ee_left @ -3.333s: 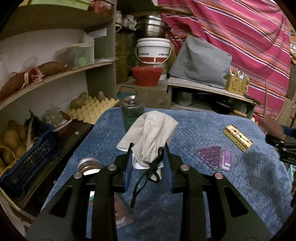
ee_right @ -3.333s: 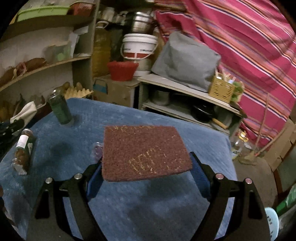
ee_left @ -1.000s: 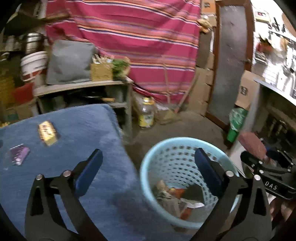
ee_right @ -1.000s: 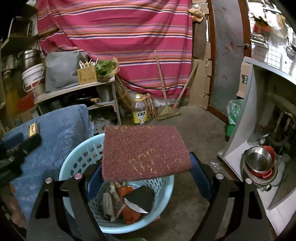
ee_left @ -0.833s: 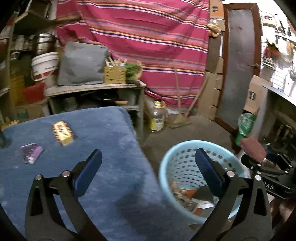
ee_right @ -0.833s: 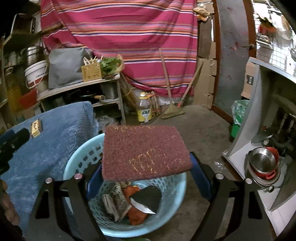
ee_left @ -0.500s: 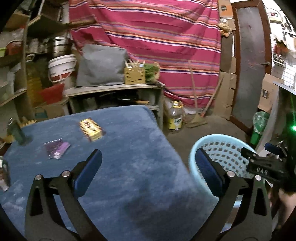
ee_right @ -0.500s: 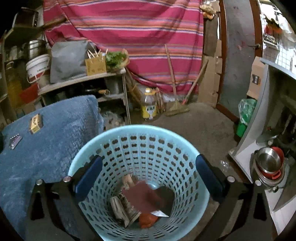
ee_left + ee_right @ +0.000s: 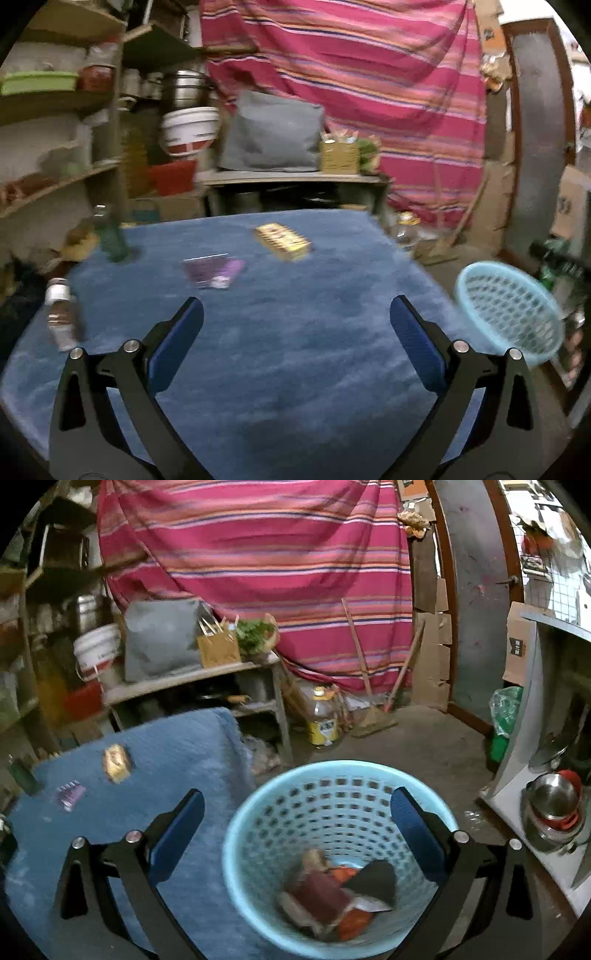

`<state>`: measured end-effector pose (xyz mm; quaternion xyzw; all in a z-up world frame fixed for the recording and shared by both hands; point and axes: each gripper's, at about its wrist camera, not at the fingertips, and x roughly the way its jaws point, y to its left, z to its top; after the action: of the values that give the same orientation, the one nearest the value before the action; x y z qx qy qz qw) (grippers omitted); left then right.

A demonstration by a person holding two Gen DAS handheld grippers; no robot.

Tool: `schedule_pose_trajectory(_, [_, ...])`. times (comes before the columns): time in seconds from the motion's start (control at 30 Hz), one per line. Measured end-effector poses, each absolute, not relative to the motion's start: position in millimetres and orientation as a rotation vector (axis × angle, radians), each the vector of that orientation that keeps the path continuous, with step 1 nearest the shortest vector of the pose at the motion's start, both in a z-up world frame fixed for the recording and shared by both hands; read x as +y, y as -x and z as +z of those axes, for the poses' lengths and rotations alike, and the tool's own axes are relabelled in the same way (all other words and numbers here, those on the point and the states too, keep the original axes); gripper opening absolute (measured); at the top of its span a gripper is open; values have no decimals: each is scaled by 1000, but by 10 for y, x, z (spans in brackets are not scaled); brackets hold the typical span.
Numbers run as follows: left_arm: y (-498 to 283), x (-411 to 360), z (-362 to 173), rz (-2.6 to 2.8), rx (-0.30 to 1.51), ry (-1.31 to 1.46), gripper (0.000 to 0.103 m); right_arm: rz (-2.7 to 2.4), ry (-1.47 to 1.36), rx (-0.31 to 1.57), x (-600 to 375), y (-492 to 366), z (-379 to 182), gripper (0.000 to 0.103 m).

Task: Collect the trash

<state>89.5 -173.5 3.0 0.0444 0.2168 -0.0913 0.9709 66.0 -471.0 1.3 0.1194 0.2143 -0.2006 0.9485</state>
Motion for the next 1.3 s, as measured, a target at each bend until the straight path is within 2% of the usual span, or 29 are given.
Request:
schedule_pose_trajectory(0.3, [-580,-993,213,-115,398,-47,98,-280,-221,402,-3803,-394,101,99])
schedule_pose_trajectory(0.63, [-311,-364,190,-45,401,-10,98,-183,-160,456,-2905,-31,-136,99])
schedule_pose_trajectory(0.97, [-98,-256,34,-22,429,6,98,-127,-75,418,-2380,195,-124,99])
schedule_pose_trajectory(1.3, [13,-251,54,-14,392,-2,98,-134,-99,425,-2340,267,-106,98])
